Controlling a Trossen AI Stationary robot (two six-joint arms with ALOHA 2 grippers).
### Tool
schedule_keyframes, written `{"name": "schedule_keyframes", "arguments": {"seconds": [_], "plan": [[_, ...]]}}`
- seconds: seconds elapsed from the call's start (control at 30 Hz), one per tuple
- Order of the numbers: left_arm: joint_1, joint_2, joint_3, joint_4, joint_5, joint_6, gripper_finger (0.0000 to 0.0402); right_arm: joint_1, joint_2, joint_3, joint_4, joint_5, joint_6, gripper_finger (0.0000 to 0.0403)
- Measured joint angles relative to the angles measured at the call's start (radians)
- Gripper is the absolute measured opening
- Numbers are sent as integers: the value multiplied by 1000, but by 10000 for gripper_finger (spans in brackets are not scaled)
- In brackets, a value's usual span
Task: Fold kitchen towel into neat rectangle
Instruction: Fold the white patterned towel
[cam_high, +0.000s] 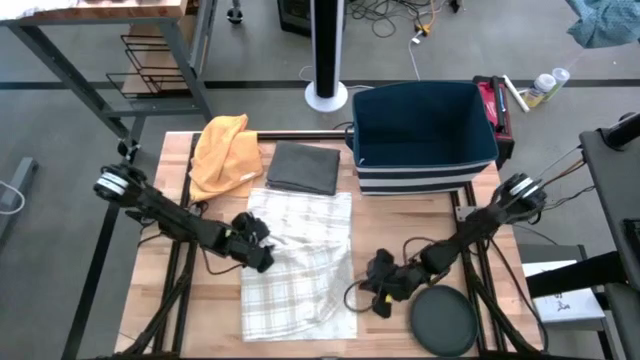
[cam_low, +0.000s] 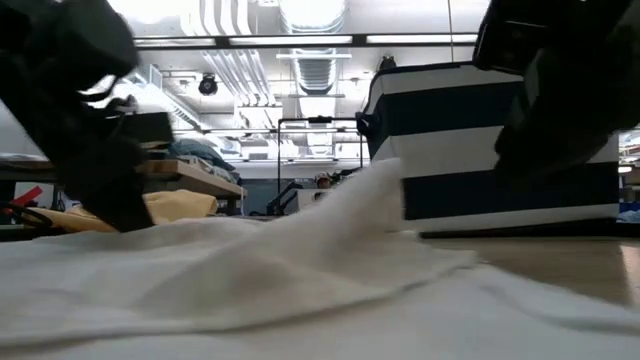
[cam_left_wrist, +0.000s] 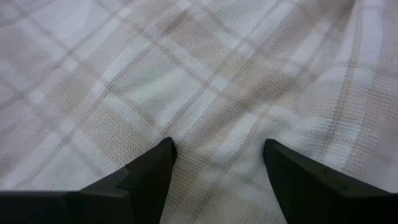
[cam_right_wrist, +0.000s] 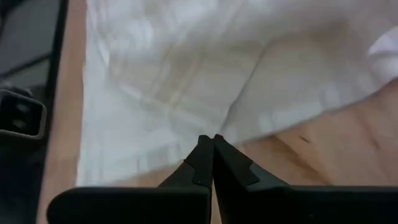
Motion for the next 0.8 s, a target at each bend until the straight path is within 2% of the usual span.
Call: {"name": "schedule_keyframes", "arguments": {"seconds": [0.2, 0.3, 0.43, 0.53, 0.67, 0.8], "plan": [[-97, -113, -86, 6, -24, -162, 245, -5, 228, 242, -46, 45, -133, 0], [-145, -125, -105, 14, -54, -225, 243, -18, 311, 360, -135, 60, -167, 0], [-193, -117, -138, 22, -95, -328, 243, -23, 397, 481, -284, 51, -121, 0], [-213, -106, -156, 32, -115, -390, 244, -6, 410, 550, -444, 3, -55, 0], [-222, -103, -160, 32, -128, -400, 240, 57, 391, 611, -653, -35, 2, 0], [-223, -106, -165, 30, -145, -400, 233, 109, 333, 635, -736, -27, 69, 0]]}}
